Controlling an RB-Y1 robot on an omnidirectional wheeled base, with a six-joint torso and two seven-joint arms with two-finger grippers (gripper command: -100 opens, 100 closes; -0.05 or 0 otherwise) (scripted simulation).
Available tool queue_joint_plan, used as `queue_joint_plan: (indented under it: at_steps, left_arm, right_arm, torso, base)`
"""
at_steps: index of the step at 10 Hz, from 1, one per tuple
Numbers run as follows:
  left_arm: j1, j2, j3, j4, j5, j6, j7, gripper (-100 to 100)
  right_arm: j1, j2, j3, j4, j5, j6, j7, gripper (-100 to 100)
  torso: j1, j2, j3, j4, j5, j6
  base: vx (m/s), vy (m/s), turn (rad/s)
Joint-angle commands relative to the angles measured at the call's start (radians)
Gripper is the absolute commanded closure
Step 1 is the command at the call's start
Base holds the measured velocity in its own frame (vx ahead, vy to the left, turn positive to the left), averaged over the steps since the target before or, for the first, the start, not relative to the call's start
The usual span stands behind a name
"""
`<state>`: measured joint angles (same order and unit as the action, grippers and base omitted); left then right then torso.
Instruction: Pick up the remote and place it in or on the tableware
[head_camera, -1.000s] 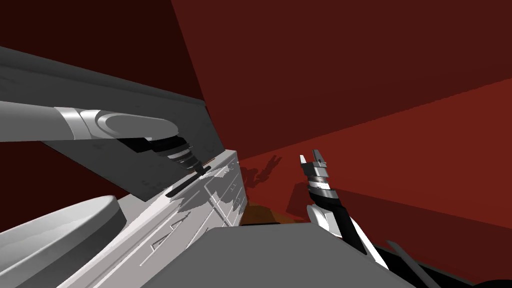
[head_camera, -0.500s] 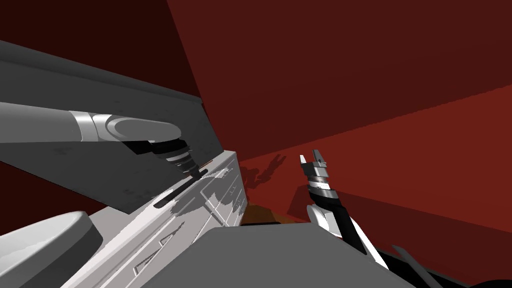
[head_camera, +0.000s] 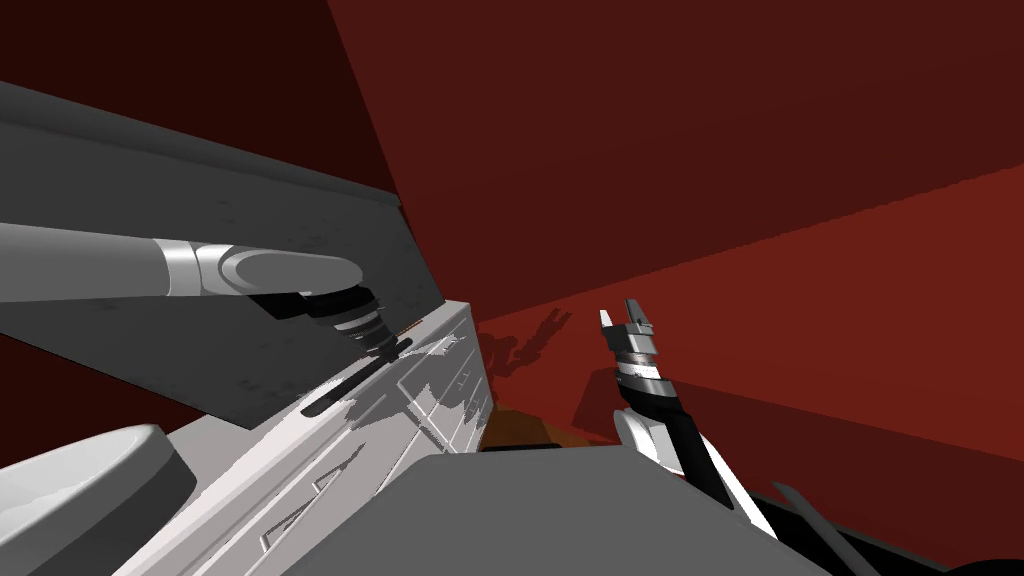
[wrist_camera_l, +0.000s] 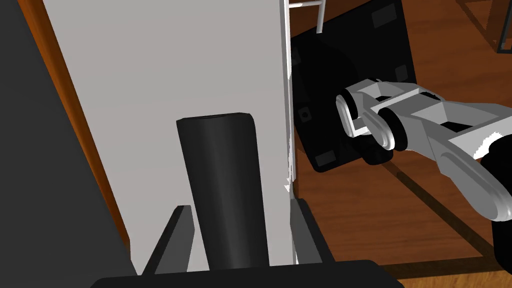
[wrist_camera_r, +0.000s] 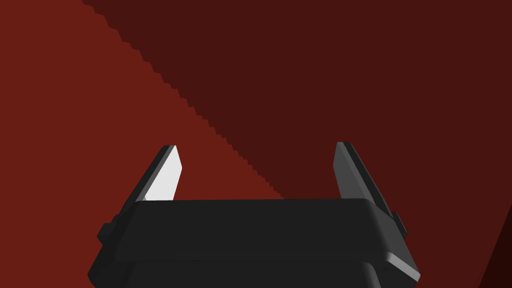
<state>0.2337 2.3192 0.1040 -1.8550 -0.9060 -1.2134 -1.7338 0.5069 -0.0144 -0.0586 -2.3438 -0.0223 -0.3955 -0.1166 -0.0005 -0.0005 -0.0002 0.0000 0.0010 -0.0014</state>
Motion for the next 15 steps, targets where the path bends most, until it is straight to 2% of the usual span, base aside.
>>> queue_joint_plan:
  at_steps: [1, 4, 5, 6, 8, 9, 10, 15]
  left_arm:
    - [0.0, 0.0, 0.0, 0.0, 0.0, 0.0, 0.0, 100]
    - [-0.001, 0.001, 0.0, 0.003, 0.0, 0.0, 0.001, 100]
    - [-0.001, 0.001, 0.0, 0.003, 0.0, 0.0, 0.001, 0]
    - [-0.011, 0.02, 0.021, 0.018, 0.029, -0.033, -0.005, 100]
    - [-0.013, 0.021, 0.022, 0.023, 0.032, -0.037, -0.006, 100]
    - [-0.013, 0.022, 0.024, 0.025, 0.034, -0.04, -0.008, 0]
    - [-0.027, 0.016, 0.031, 0.048, 0.023, -0.069, -0.022, 100]
    - [-0.074, 0.01, 0.051, 0.117, -0.011, -0.162, -0.079, 100]
  right_arm:
    - [0.0, 0.0, 0.0, 0.0, 0.0, 0.0, 0.0, 0]
    - [0.0, 0.0, 0.0, 0.0, 0.0, 0.0, 0.0, 0]
    - [0.0, 0.0, 0.0, 0.0, 0.0, 0.0, 0.0, 0]
    - [0.0, 0.0, 0.0, 0.0, 0.0, 0.0, 0.0, 0]
    - [0.0, 0.0, 0.0, 0.0, 0.0, 0.0, 0.0, 0]
    - [0.0, 0.0, 0.0, 0.0, 0.0, 0.0, 0.0, 0]
    - [0.0, 0.0, 0.0, 0.0, 0.0, 0.0, 0.0, 0]
    - [0.0, 0.0, 0.0, 0.0, 0.0, 0.0, 0.0, 0]
  torso:
    - [0.0, 0.0, 0.0, 0.0, 0.0, 0.0]
    - [-0.001, 0.0, 0.0, -0.001, 0.001, 0.001]
    - [-0.001, 0.0, 0.0, -0.001, 0.001, 0.001]
    - [-0.001, 0.0, 0.0, -0.001, 0.001, 0.001]
    - [0.0, -0.001, -0.001, -0.001, 0.001, 0.001]
    - [0.0, 0.0, -0.001, -0.001, 0.002, 0.001]
    - [0.0, 0.0, -0.001, -0.001, 0.001, 0.001]
    - [-0.002, 0.003, 0.002, 0.0, 0.001, 0.002]
  base:
    - [0.0, 0.0, 0.0]
    - [0.0, 0.0, 0.0]
    - [0.0, 0.0, 0.0]
    - [0.018, 0.02, 0.049]
    - [0.013, 0.021, 0.018]
    - [0.0, 0.0, 0.0]
    - [-0.01, -0.005, -0.024]
    - [-0.028, -0.006, -0.021]
